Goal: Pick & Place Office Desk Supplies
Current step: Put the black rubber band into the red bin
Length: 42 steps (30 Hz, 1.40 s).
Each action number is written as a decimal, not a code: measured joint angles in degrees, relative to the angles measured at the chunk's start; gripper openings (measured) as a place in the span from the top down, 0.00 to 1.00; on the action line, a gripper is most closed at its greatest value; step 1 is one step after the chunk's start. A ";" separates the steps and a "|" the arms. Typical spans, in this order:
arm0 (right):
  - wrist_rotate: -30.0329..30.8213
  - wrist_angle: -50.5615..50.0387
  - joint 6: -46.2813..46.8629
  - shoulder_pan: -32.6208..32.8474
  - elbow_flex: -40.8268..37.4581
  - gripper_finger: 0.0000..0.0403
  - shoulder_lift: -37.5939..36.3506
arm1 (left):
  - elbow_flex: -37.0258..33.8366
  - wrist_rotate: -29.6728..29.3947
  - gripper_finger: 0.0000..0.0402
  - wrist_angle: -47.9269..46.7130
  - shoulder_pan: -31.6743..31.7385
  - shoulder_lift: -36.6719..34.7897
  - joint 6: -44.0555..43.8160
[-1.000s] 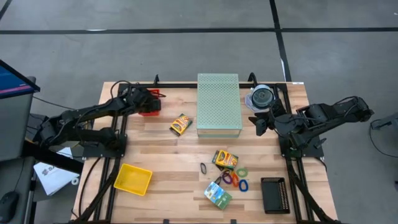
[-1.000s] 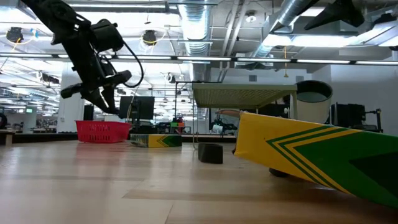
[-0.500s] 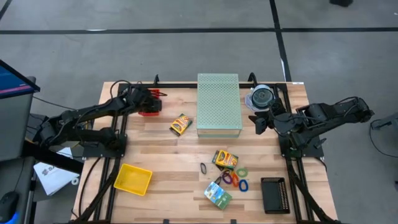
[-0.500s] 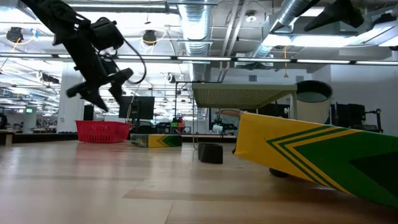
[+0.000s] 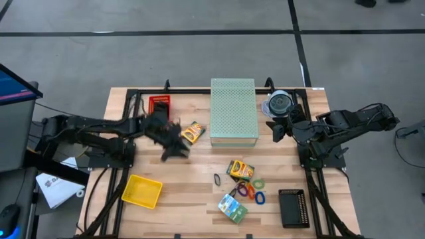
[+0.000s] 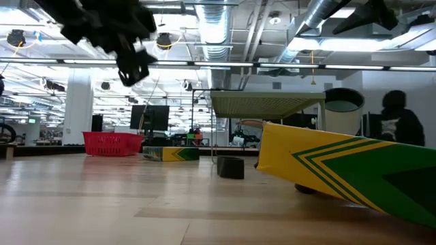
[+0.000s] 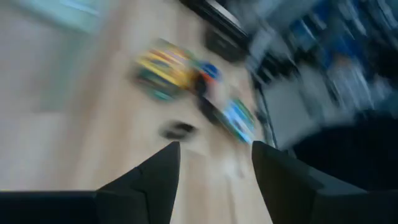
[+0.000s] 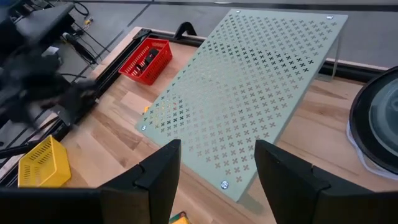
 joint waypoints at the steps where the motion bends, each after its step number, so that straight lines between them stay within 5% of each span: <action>1: 0.00 0.01 -0.04 0.00 0.00 0.50 0.00 | 0.00 -0.82 0.51 0.09 -3.08 0.00 1.71; 7: 0.18 0.01 -0.01 0.00 0.00 0.50 0.00 | 0.02 -18.67 0.45 0.26 -16.28 2.99 5.73; 10: 0.26 0.03 0.20 0.04 0.00 0.50 0.00 | 0.02 -22.99 0.41 2.38 -19.17 7.11 7.08; 17: -0.10 0.06 0.38 0.20 0.00 0.50 0.00 | 0.46 -24.04 0.34 13.54 -21.38 19.75 8.88; 26: -2.60 0.16 0.23 0.21 0.00 0.50 0.00 | 11.08 -25.38 0.33 14.74 -20.61 34.91 21.61; 42: -3.34 -0.29 0.38 3.30 0.02 0.50 -0.02 | 17.46 -26.25 0.33 18.20 -18.25 48.15 26.18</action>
